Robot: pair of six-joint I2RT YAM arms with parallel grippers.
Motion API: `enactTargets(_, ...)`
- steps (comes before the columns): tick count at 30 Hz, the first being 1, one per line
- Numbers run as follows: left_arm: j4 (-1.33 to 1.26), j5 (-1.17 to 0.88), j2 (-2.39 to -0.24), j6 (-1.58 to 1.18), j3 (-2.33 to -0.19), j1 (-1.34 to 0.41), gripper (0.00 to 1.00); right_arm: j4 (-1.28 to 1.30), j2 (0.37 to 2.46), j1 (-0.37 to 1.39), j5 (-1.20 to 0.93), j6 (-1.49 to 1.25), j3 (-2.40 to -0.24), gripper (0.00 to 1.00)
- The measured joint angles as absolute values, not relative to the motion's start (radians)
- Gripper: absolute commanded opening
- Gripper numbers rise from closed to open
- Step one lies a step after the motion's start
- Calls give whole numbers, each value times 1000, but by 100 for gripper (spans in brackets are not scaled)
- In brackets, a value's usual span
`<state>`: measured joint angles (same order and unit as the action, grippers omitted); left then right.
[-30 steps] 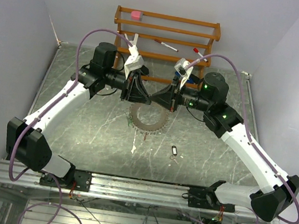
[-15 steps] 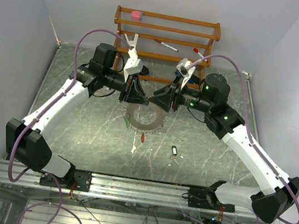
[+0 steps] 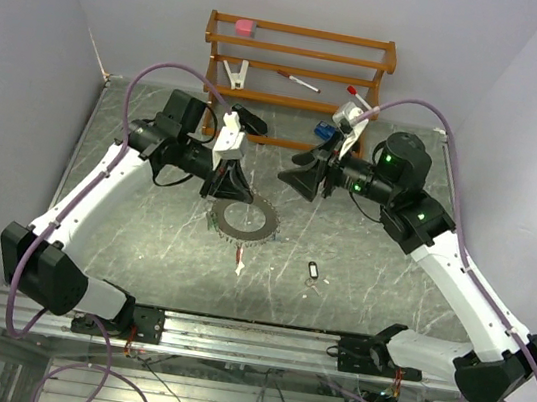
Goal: Put the keys on the keyring
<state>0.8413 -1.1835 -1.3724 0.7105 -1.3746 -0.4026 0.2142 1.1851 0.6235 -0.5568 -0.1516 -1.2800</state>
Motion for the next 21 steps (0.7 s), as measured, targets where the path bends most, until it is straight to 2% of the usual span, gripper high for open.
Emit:
enactTargets(8, 952, -1211, -1372, 835, -1401, -403, 9, 207, 1214, 621, -652, -142, -1255, 51)
enactTargets(21, 905, -1144, -1373, 794, -1398, -411, 7, 184, 1279, 667, -657, -204, -1241, 48)
